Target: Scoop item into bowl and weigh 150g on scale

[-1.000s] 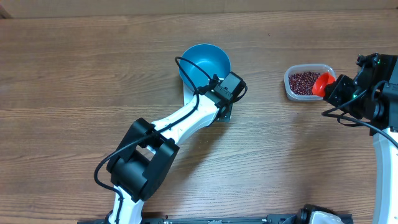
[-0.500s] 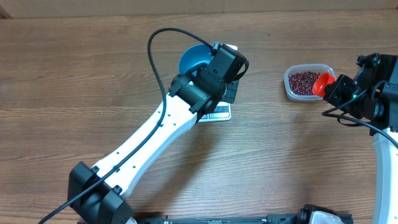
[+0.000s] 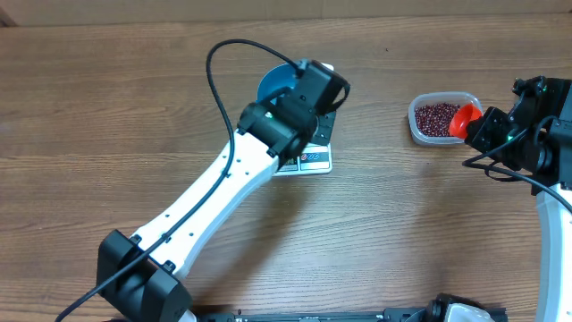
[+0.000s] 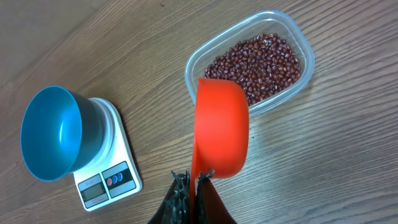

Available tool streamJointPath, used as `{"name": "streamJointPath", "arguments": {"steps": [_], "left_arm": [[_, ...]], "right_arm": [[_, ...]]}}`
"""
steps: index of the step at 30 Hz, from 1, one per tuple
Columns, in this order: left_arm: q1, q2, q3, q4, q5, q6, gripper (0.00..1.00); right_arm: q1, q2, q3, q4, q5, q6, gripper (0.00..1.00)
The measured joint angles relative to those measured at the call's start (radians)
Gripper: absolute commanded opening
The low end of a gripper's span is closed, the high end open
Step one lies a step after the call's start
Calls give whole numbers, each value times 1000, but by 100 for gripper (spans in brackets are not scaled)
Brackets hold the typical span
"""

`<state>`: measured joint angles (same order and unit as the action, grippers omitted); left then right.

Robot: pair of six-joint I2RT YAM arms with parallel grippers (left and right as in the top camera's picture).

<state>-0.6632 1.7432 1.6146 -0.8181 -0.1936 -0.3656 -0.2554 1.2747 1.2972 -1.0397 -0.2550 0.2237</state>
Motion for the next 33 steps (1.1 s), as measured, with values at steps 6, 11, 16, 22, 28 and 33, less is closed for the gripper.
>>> {"name": "streamJointPath", "arguments": {"steps": [6,11,16,22,28,33], "left_arm": [[69,0,0,53,-1,3,4],[120,0,0,92,0,7,4],[167,0,0,108,0,7,4],[201,0,0,116,13,51,4],[208,0,0,116,98,169,4],[208,0,0,57,182,243,4]], "right_arm": [[0,0,0,8,0,0,4],[0,0,0,8,0,0,4],[0,0,0,8,0,0,4],[0,0,0,8,0,0,4],[0,0,0,9,0,0,4],[0,0,0,11,0,0,4]]}}
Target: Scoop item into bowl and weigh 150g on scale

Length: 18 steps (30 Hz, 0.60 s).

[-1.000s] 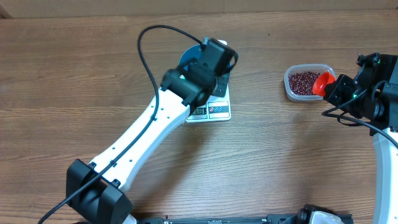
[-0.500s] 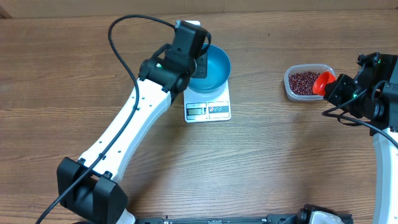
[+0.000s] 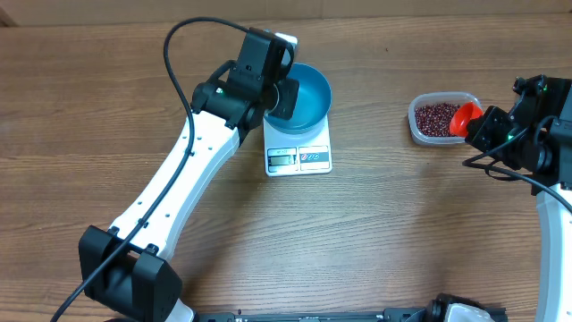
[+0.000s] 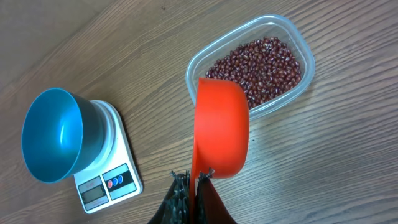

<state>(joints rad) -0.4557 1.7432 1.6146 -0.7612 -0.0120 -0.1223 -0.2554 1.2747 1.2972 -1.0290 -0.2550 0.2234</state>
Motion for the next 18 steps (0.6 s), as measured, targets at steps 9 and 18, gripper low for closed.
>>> {"name": "streamJointPath", "arguments": {"steps": [9,18], "left_arm": [[0,-47,0,-79,94,64,5],[0,-197,0,-231,182,192,4]], "right_arm": [[0,0,0,6,1,0,4],[0,0,0,15,0,0,4]]}}
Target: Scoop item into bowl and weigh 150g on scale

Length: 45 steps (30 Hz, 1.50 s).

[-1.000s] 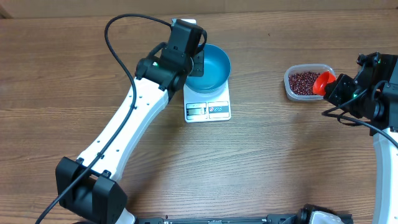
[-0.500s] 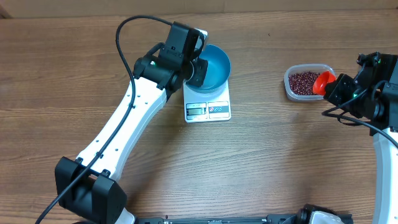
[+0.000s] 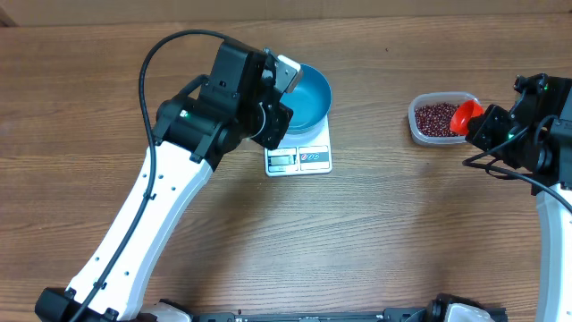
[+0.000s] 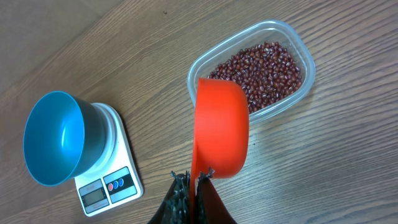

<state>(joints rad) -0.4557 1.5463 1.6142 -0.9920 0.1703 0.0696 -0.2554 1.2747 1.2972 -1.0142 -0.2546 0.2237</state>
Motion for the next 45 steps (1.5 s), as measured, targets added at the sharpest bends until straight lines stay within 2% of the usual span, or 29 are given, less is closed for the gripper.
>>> {"name": "streamJointPath", "arguments": {"steps": [5,16,23,29,32,36,37,38,39,45], "left_arm": [[0,-12,-79,28,18,11,5],[20,-281,-558,288,25,-40,4],[20,-288,-708,365,25,4,4],[20,-241,-732,377,25,17,7],[20,-237,-732,389,24,24,23],[20,-237,-732,391,25,35,35],[20,-237,-732,391,24,35,46],[20,-237,-732,391,24,40,63],[20,-237,-732,391,24,40,100],[20,-237,-732,391,25,38,100]], "right_arm": [[0,0,0,0,1,0,4],[0,0,0,-6,1,0,4],[0,0,0,-7,0,0,4],[0,0,0,-8,1,0,4],[0,0,0,-7,0,0,4],[0,0,0,-8,0,0,4],[0,0,0,-8,0,-1,4],[0,0,0,-7,0,-1,4],[0,0,0,-8,0,0,4],[0,0,0,-8,0,-1,4]]}}
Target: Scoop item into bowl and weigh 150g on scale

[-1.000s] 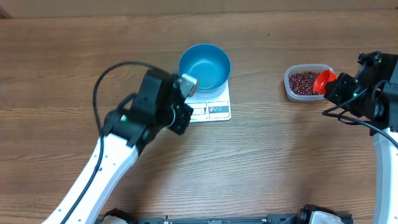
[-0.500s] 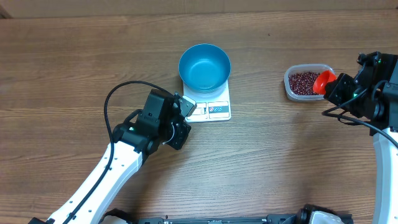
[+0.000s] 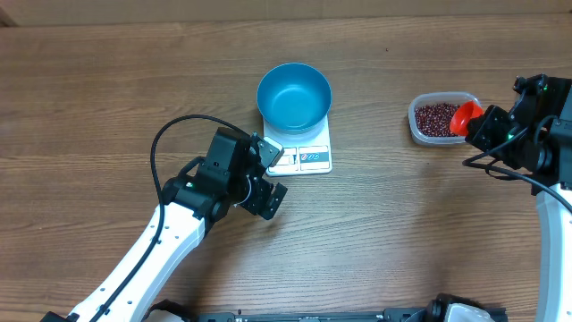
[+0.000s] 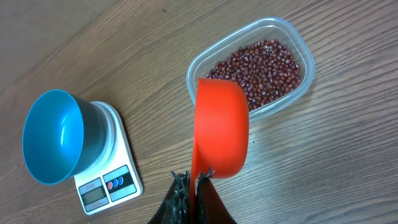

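A blue bowl [image 3: 294, 96] [image 4: 53, 137] stands on the white scale [image 3: 304, 158] [image 4: 109, 180]; I see nothing in it. A clear tub of red beans [image 3: 435, 116] [image 4: 255, 65] sits at the right. My right gripper [image 3: 478, 127] [image 4: 194, 177] is shut on the handle of an orange scoop [image 3: 464, 118] [image 4: 221, 127], held on edge over the tub's near rim; what the scoop holds is hidden. My left gripper [image 3: 275, 174] is open and holds nothing, just left of the scale's front.
The left arm [image 3: 170, 241] runs from the front left edge toward the scale. The right arm [image 3: 545, 161] stands at the right edge. Bare wooden table [image 3: 402, 224] lies between scale and tub.
My left gripper was at the bowl's left rim and is now drawn back near the scale's front left corner. The bowl, scale, right gripper and scoop are where they were.
First my left arm lay across the scale, its gripper over the bowl. Later the gripper was at the bowl's left rim, at two moments. Now it is back off the scale. Throughout, my right gripper held the scoop by the bean tub.
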Available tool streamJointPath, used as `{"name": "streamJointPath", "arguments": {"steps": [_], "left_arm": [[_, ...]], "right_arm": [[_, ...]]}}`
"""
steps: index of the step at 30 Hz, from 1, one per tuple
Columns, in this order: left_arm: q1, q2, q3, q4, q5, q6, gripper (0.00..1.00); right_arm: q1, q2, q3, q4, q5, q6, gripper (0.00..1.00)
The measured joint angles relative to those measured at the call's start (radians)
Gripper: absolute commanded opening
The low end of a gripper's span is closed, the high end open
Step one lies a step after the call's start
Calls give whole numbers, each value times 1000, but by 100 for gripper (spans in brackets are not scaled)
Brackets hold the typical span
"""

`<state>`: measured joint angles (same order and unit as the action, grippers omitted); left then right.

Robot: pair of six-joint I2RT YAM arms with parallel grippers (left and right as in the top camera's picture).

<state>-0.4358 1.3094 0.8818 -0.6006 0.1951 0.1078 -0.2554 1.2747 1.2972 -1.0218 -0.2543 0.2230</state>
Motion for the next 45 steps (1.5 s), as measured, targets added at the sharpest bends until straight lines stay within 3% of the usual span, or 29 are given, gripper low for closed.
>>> {"name": "streamJointPath", "arguments": {"steps": [18,29,39,45], "left_arm": [[0,-5,0,-1,11,71,100],[0,-195,-2,-3,-13,79,100],[0,-250,-167,119,-51,52,100],[0,-255,-174,154,-54,52,99]], "right_arm": [[0,0,0,0,0,1,4],[0,0,0,0,0,0,4],[0,0,0,0,0,1,4],[0,0,0,0,0,1,4]]}}
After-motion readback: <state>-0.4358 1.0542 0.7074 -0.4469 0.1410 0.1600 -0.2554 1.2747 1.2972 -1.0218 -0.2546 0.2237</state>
